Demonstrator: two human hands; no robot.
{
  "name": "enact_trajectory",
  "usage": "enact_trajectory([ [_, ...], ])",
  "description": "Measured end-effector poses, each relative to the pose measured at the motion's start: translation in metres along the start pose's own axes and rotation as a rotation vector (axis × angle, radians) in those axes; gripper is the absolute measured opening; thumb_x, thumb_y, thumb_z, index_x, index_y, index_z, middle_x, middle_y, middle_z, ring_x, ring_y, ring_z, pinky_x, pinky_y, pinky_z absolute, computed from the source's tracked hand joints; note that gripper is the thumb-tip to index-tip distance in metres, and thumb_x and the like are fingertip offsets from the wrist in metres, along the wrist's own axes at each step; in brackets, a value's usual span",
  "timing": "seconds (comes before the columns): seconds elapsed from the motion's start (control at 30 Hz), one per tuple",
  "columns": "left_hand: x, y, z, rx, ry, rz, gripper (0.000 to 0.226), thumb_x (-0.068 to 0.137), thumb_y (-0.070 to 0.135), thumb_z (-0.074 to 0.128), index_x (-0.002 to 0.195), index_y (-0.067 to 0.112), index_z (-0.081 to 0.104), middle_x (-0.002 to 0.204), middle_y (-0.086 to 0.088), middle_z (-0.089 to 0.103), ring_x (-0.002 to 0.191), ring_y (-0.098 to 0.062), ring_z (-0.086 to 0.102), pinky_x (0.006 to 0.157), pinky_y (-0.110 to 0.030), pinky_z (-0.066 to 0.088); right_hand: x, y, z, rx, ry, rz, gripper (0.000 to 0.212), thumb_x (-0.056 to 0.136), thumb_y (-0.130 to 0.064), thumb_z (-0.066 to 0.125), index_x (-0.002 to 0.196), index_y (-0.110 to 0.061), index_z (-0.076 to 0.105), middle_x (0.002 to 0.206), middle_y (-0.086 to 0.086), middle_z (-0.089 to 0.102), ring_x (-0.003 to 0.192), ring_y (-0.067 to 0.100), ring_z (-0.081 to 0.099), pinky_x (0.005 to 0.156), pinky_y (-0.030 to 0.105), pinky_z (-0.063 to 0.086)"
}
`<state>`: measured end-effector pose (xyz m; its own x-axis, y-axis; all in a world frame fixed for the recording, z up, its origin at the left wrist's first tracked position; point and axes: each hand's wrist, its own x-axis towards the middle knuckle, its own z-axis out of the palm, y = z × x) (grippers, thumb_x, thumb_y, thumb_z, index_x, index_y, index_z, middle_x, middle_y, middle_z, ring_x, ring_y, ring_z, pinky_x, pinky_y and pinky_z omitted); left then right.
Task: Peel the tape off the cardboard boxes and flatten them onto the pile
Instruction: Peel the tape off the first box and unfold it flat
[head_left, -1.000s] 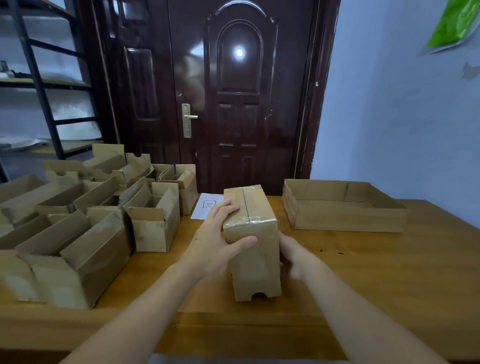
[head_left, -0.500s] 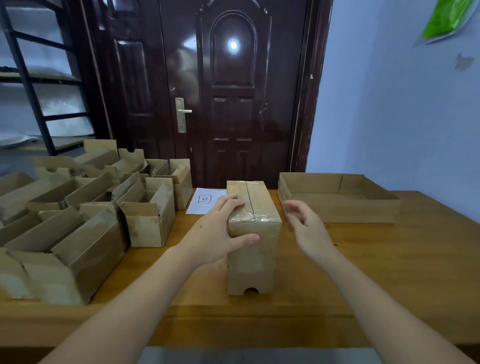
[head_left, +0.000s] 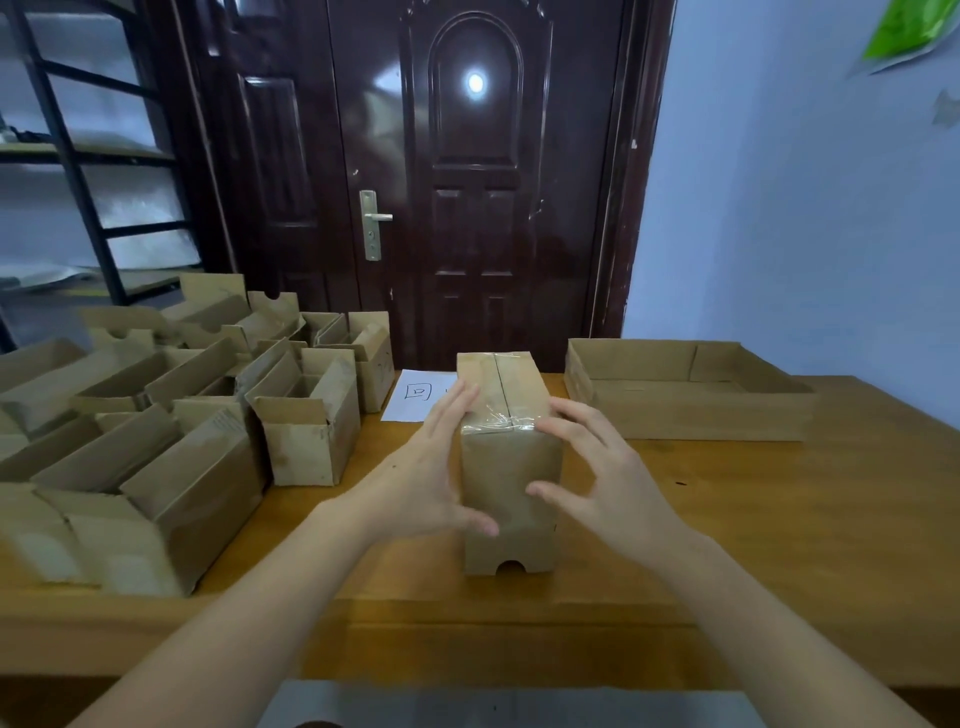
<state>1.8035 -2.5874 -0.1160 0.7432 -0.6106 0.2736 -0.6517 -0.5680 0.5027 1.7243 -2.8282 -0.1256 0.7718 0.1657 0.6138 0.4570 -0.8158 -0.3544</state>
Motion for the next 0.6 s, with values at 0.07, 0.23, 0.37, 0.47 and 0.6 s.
enact_trajectory([
  [0.07,-0.011,-0.007,0.005,0.051,-0.026,-0.022,0.151,0.058,0.061,0.093,0.15,0.056,-0.026,0.161,0.033,-0.027,0.144,0.001,0.012,0.116,-0.029,0.03,-0.003,0.002,0.002,0.009,-0.1,0.05,0.093,0.077,-0.056,0.082,0.152,-0.05,0.027,0.163,-0.028,0.01,0.146,-0.003,0.02,0.112,0.027,0.028],
  [0.23,-0.023,-0.015,0.015,0.174,-0.072,-0.112,0.153,0.071,0.036,0.093,0.138,0.058,-0.043,0.16,0.029,-0.031,0.088,-0.012,0.066,0.076,-0.028,0.062,-0.021,0.028,0.01,0.168,-0.326,0.341,0.138,0.072,-0.038,0.091,0.146,-0.064,-0.022,0.158,-0.031,0.013,0.143,0.001,0.034,0.108,0.024,0.039],
  [0.37,-0.026,-0.019,0.03,0.137,-0.124,-0.136,0.146,0.078,0.033,0.088,0.143,0.052,-0.042,0.167,0.022,-0.016,0.096,-0.017,0.065,0.078,-0.023,0.058,-0.028,0.035,0.028,0.091,-0.489,0.391,0.119,0.088,-0.031,0.077,0.149,-0.057,-0.021,0.15,-0.014,0.046,0.128,0.016,0.056,0.096,0.02,0.05],
  [0.47,-0.025,-0.023,0.043,0.108,-0.094,-0.115,0.137,0.085,0.038,0.081,0.142,0.052,-0.043,0.171,0.011,0.001,0.098,-0.011,0.062,0.077,-0.017,0.054,-0.026,0.035,0.036,0.065,-0.484,0.382,0.102,0.095,-0.027,0.069,0.153,-0.054,-0.012,0.145,-0.007,0.054,0.127,0.014,0.056,0.096,0.021,0.047],
  [0.6,-0.024,-0.027,0.051,0.053,-0.042,-0.109,0.133,0.087,0.041,0.079,0.142,0.055,-0.041,0.17,0.009,0.009,0.126,-0.019,0.055,0.097,-0.024,0.05,-0.026,0.043,0.039,0.079,-0.509,0.39,0.097,0.095,-0.031,0.069,0.154,-0.058,-0.003,0.136,-0.002,0.061,0.123,0.016,0.058,0.096,0.025,0.05],
])
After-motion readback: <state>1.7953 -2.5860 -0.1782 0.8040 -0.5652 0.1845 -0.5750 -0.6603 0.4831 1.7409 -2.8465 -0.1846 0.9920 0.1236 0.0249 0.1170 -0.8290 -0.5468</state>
